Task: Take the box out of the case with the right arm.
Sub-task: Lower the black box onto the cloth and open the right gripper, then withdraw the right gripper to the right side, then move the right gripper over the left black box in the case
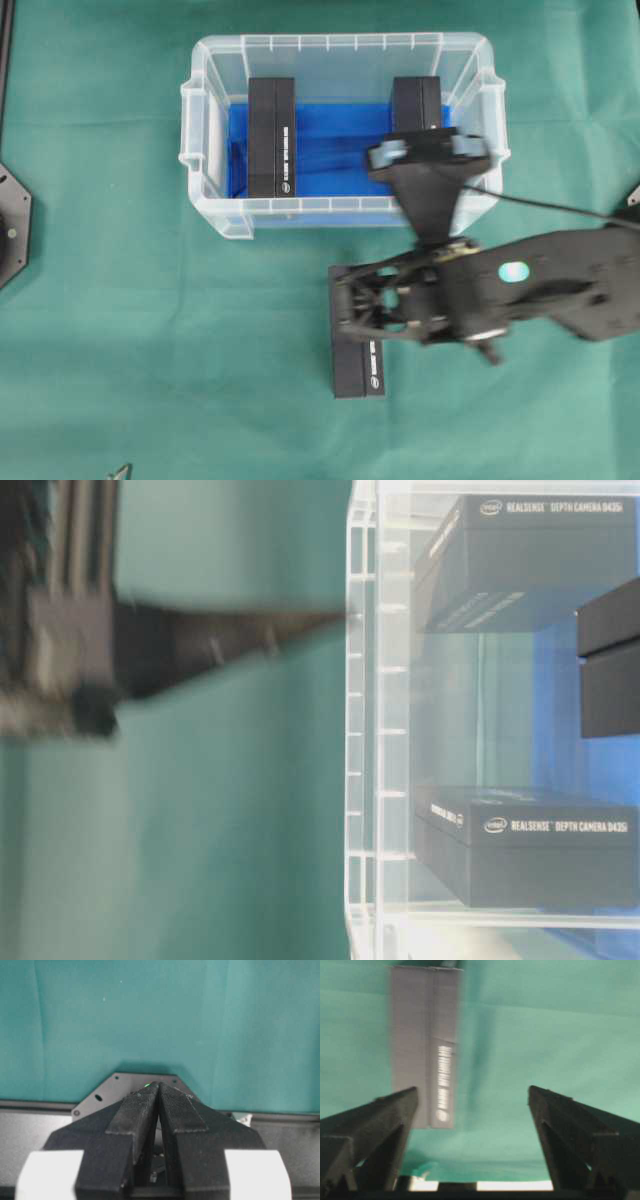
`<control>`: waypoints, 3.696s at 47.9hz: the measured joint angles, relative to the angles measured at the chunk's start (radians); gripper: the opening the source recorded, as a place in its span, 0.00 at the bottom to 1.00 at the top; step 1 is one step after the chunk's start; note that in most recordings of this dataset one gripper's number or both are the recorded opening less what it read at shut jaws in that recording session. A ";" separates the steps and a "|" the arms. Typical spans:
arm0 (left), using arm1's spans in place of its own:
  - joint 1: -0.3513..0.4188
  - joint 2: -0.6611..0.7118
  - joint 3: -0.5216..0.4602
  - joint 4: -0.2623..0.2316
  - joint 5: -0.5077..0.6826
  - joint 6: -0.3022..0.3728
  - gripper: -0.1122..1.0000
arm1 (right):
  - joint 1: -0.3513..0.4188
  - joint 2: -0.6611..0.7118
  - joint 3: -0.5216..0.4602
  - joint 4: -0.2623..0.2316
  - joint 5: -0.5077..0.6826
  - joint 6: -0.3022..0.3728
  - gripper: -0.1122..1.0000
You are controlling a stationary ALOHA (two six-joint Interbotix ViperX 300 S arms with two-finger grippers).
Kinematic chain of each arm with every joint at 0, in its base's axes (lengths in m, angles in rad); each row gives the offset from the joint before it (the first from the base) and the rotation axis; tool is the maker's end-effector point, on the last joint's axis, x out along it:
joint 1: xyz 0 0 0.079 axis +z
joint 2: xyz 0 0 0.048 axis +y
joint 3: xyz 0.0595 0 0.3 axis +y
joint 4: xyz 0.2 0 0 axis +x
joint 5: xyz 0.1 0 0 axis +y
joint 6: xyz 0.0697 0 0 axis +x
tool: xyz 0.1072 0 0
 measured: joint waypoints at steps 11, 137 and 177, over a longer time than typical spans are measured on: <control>0.000 0.002 0.000 -0.002 0.000 0.002 0.10 | 0.034 -0.175 0.207 0.000 -0.012 0.038 0.91; -0.002 0.005 0.000 0.000 -0.002 0.003 0.10 | -0.485 -0.549 0.528 -0.008 -0.078 -0.505 0.89; 0.000 0.003 0.000 0.000 -0.002 0.005 0.10 | -0.397 0.117 -0.190 -0.008 -0.126 -0.508 0.89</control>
